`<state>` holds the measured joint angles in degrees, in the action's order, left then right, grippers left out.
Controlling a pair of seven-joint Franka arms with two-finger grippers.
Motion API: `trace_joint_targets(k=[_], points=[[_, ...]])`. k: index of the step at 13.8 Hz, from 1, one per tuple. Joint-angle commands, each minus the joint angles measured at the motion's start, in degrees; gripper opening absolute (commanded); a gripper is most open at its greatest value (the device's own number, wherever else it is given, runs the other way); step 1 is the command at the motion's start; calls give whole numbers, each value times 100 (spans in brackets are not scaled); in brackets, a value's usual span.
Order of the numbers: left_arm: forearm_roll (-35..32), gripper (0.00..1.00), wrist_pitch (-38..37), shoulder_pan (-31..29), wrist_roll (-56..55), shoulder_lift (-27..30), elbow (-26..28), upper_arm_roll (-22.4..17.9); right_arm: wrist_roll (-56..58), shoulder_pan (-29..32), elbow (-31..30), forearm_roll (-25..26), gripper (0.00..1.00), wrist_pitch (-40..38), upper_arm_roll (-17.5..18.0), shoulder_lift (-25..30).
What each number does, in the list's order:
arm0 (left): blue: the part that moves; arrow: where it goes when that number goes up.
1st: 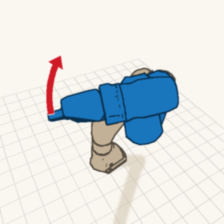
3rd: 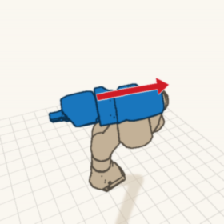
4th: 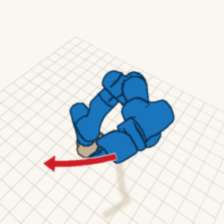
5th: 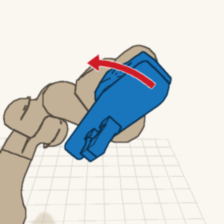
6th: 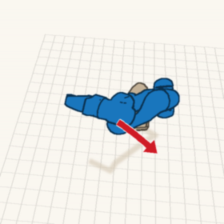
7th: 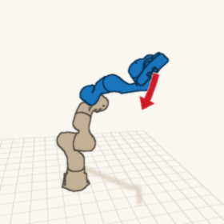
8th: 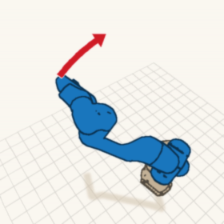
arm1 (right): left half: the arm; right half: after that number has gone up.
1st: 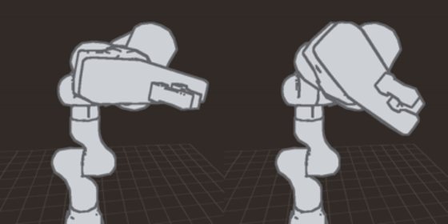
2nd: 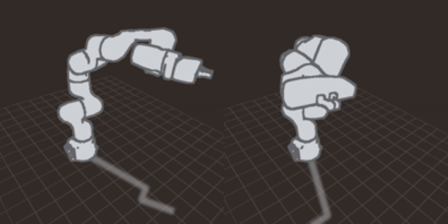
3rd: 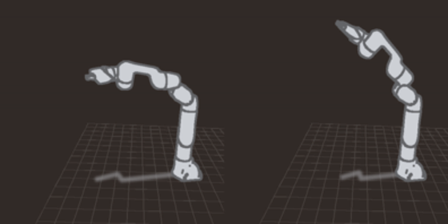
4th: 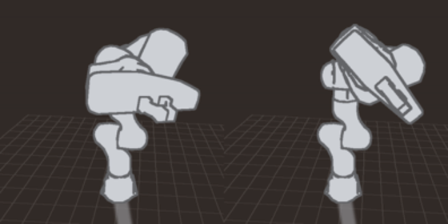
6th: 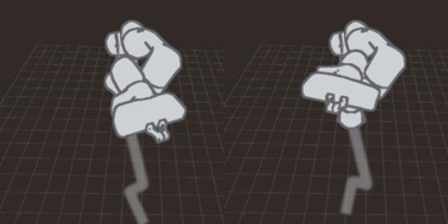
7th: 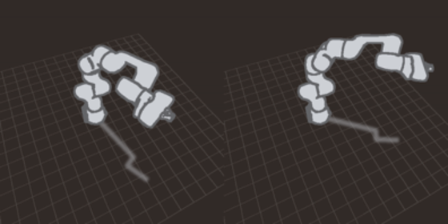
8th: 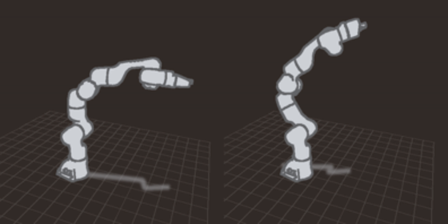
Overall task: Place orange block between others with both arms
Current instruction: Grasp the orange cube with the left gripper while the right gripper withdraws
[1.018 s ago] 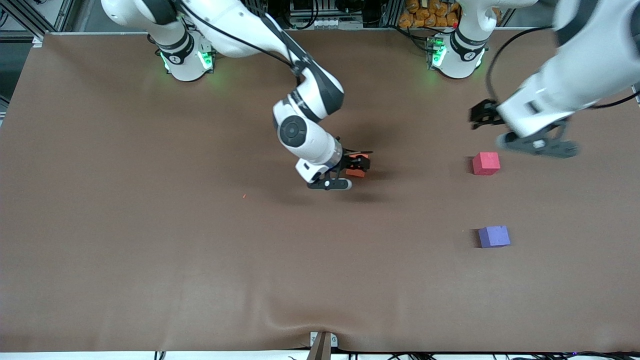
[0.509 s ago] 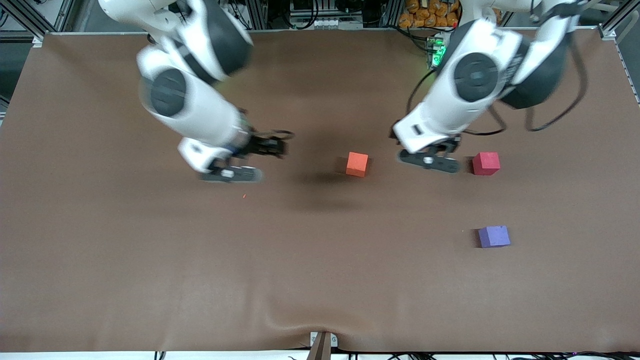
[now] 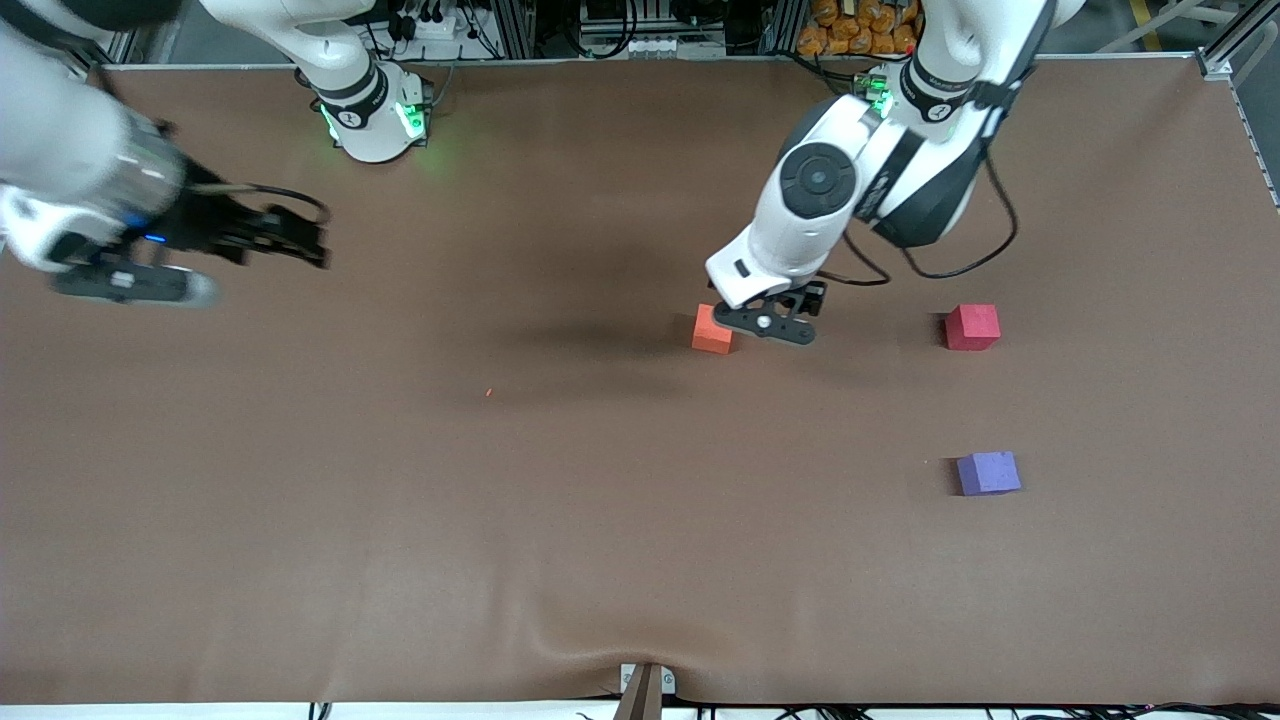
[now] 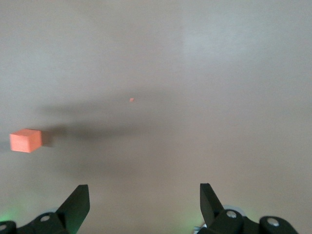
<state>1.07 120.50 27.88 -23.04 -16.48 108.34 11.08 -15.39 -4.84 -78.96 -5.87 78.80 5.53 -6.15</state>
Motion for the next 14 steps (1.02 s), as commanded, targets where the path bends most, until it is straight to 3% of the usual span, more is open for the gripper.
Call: trace_joint_targets(k=[1,5,10,14], points=[[-150,100,421,305,-524,-380,47,-45,902,430,47,533,100,-128,142,228],[-406,100,1009,455,-990,-961,21,-54,1767,475,29,570,100,-339,-350,431],[-406,100,1292,570,-1079,-1269,12,-71,2453,554,-119,570,100,-365,-920,439],[-406,100,1345,596,-1079,-1410,30,-80,2462,493,-155,561,100,-374,-1001,431]])
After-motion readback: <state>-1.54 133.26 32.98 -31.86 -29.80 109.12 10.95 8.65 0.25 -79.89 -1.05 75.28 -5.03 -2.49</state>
